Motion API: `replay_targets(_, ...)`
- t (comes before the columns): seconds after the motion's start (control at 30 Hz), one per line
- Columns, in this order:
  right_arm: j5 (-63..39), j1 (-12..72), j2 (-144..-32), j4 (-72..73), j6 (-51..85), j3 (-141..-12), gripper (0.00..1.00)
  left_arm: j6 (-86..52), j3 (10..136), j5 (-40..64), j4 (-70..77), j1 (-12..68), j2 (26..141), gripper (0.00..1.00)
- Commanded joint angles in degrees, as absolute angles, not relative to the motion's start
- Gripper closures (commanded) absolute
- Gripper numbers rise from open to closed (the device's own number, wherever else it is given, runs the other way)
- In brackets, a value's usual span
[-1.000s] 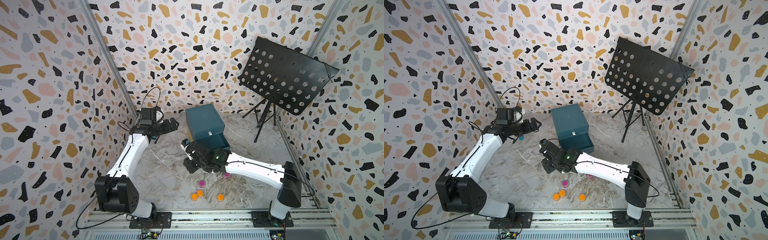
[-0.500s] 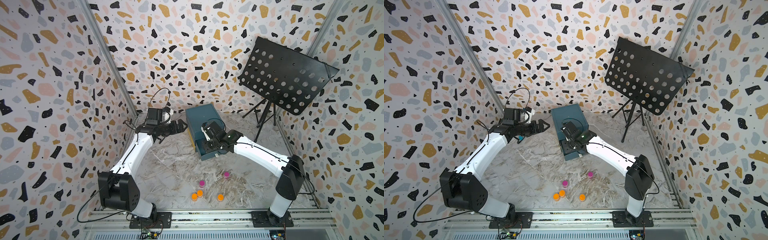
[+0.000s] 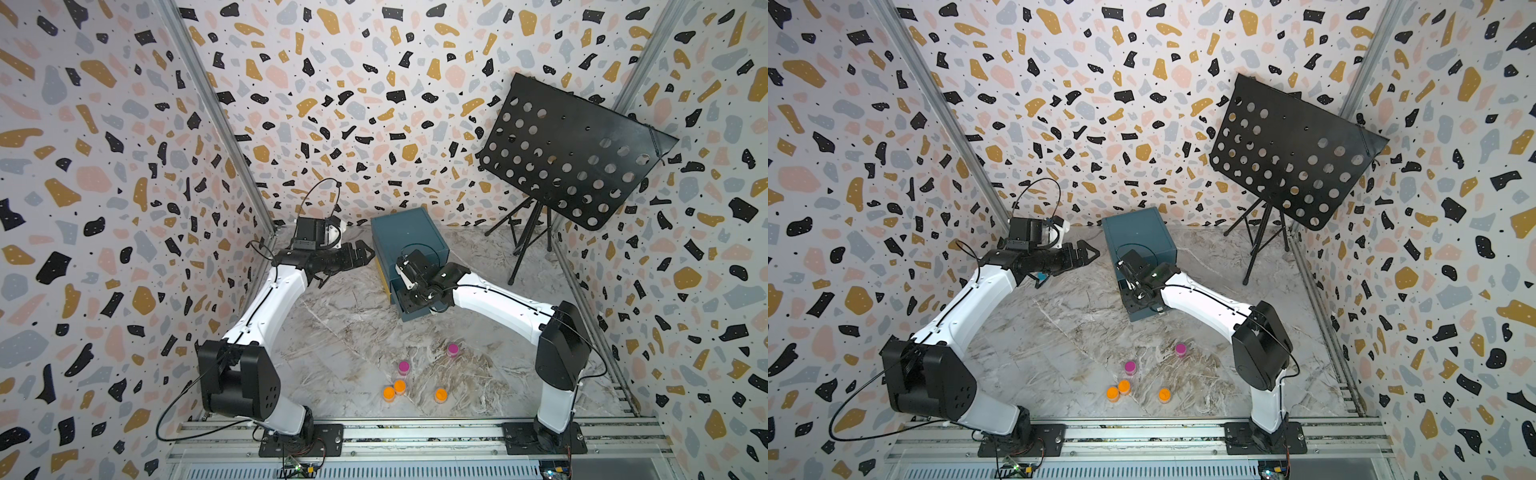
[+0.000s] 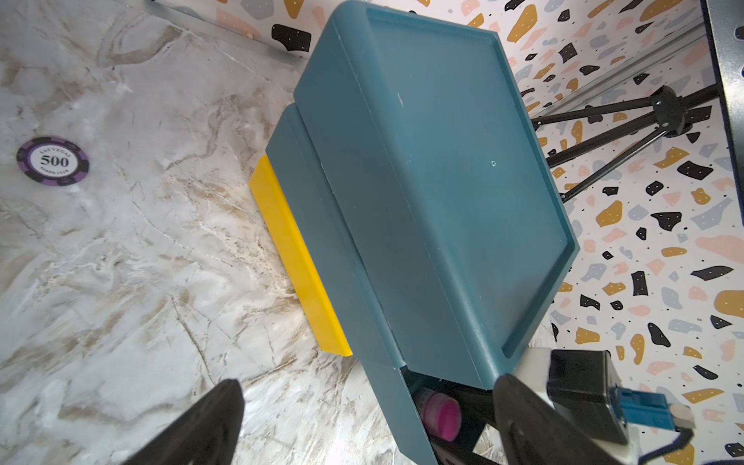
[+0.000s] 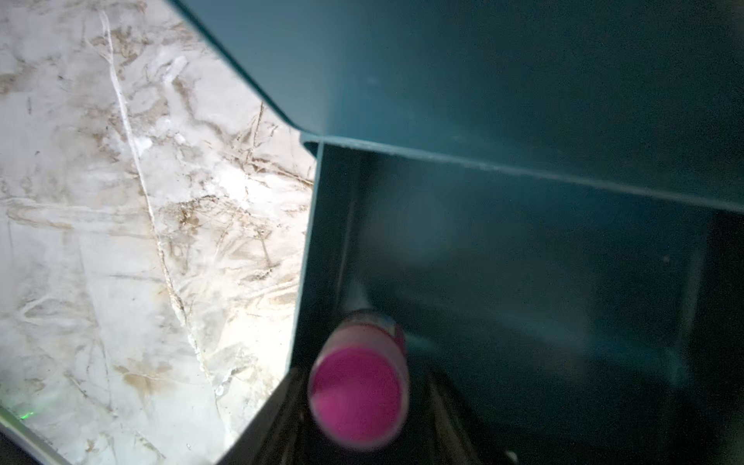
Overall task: Put the paint cans in the drawer according to color
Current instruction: Place the paint can in the drawer, then pick up the paint can at the center of the board.
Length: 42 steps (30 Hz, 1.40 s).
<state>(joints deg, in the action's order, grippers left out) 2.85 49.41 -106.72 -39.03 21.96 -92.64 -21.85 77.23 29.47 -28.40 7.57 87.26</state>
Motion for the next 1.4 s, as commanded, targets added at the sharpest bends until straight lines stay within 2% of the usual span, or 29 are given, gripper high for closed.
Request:
replay_targets(0.0, 3.6, 49.5, -101.9, -39.6, 21.4, -91.9, 0.39, -21.8, 77.0, 29.4, -27.7, 7.6, 87.6, 0.0)
replay_targets(0.27, 4.1, 49.4, -92.1, -37.9, 20.3, -88.1, 0.35, -21.7, 76.9, 29.4, -27.7, 7.7, 87.9, 0.0)
replay_targets(0.5, 0.6, 49.7, -82.0, -34.0, 24.2, -77.0, 0.37, -21.9, 77.0, 29.5, -27.7, 7.8, 87.9, 0.0)
replay_targets(0.7, 1.0, 53.2, -77.2, -29.0, 29.1, -65.9, 0.37, -22.6, 76.7, 29.9, -27.2, 8.1, 87.9, 0.0)
replay_targets(0.9, 1.3, 58.3, -79.5, -25.0, 34.5, -61.1, 0.38, -22.8, 76.7, 30.1, -27.2, 8.5, 88.3, 0.0)
replay_targets(1.1, 1.6, 62.4, -86.2, -23.3, 38.1, -61.9, 0.36, -22.8, 76.7, 29.9, -27.2, 8.8, 88.4, 0.0)
replay_targets(1.37, 0.6, 64.1, -91.8, -20.7, 40.4, -62.4, 0.35, -22.7, 76.7, 29.8, -27.3, 8.8, 88.2, 0.0)
